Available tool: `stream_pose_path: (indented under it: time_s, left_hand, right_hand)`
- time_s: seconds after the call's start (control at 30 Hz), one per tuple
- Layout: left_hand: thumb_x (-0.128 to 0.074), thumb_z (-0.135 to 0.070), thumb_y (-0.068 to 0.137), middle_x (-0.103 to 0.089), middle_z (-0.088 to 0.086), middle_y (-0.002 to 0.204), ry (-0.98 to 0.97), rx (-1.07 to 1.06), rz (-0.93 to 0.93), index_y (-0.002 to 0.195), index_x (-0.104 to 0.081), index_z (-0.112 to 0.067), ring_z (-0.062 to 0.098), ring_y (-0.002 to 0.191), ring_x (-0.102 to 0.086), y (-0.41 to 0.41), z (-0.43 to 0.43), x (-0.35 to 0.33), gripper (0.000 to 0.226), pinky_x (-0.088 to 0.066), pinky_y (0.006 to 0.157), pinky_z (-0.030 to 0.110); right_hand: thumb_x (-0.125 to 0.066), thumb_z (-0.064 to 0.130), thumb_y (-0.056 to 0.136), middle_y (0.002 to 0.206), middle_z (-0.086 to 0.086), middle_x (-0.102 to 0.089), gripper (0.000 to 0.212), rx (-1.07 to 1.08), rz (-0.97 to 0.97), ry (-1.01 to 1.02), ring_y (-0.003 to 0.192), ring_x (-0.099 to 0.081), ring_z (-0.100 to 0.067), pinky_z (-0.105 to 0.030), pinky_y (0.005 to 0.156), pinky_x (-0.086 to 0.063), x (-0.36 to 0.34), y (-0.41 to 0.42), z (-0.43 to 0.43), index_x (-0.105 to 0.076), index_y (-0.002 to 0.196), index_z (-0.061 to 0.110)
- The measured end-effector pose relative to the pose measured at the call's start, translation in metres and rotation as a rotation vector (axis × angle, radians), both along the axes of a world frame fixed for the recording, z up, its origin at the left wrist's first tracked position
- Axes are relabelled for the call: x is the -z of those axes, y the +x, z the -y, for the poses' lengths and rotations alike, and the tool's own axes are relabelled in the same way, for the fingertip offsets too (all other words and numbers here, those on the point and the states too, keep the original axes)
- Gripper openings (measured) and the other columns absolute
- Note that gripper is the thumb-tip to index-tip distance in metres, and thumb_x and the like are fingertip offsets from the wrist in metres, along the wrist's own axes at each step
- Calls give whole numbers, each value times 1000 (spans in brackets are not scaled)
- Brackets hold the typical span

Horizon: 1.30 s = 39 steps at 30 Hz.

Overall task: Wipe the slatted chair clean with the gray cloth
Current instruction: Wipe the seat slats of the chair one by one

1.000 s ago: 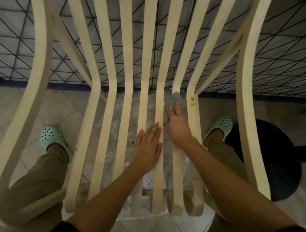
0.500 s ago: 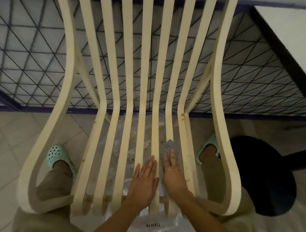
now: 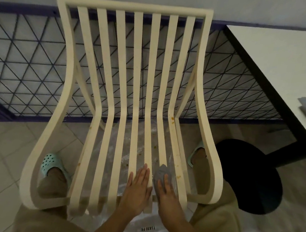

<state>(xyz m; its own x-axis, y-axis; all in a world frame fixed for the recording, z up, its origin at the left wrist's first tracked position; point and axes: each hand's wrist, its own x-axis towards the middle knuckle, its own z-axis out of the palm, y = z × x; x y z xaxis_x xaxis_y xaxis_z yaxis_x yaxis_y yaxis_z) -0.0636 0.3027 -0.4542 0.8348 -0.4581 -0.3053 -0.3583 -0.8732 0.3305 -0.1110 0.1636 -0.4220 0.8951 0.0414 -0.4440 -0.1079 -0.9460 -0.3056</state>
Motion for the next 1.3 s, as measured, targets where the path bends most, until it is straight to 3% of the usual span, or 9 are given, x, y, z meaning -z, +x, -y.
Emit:
stream_pose_path:
  time_s: [0.23,0.3,0.37,0.53,0.7,0.87,1.0,1.17,1.3]
  left_hand:
    - [7,-54,91,28,-5,156,12,-9,-37,151,15,-19,12,146,19,1,2,-7,70,12,119,38]
    - [-12,-44,101,24,-4,158,5,-28,-52,153,9,-19,14,147,18,3,2,-9,61,9,120,40]
    - [-23,-38,103,22,-3,159,-7,-44,-66,154,5,-19,15,147,19,4,4,-10,61,5,121,43]
    - [-35,-30,101,16,-4,161,-53,-12,-33,154,0,-22,16,147,17,7,17,-17,64,2,120,44]
    - [-37,-27,101,16,-4,161,-42,109,-51,154,2,-26,15,147,17,15,28,-19,66,2,120,46]
    - [-36,-28,102,14,-5,161,-16,143,-82,154,-1,-27,16,148,15,28,27,-16,62,2,119,46]
    - [-32,-32,103,15,-6,160,-7,173,-46,154,-2,-32,14,148,15,40,24,-9,59,4,117,43]
    - [-31,-33,103,10,-7,162,-29,159,-44,153,-3,-35,12,147,14,55,26,-3,57,4,116,42]
    - [-26,-36,104,7,-9,162,-79,112,-28,152,-2,-39,9,147,15,60,28,5,54,8,115,40]
  right_hand:
    - [-44,1,96,164,-11,-1,65,19,-49,83,129,-49,-30,-34,94,-46,-4,12,17,-21,155,15]
    - [-43,2,98,145,-15,-47,48,73,56,165,115,-60,-23,-23,89,-51,-14,13,31,-43,145,15]
    - [-43,3,100,115,-11,-64,35,95,185,117,109,-63,-23,-10,82,-48,-31,11,45,-55,133,6]
    - [-38,-8,97,157,-1,-21,56,300,266,281,142,-20,-6,6,101,-5,-40,10,64,-30,151,8]
    - [-39,6,100,154,-3,26,73,197,-3,14,144,-32,-24,-22,106,-34,-7,-12,50,10,154,7]
    - [-46,7,97,157,-24,24,84,223,-48,-66,150,-7,-37,-30,111,-36,-5,-4,39,19,150,-1]
    - [-90,16,39,146,-38,-29,133,173,-42,-136,120,-52,-52,-40,76,-60,9,12,41,-16,145,-12]
    - [-39,9,99,149,-19,38,82,239,65,-19,147,13,-42,-43,122,-14,23,32,44,29,145,4]
    - [-32,20,107,159,-8,-16,49,493,163,270,138,-34,-20,-22,110,-32,9,50,44,-22,154,11]
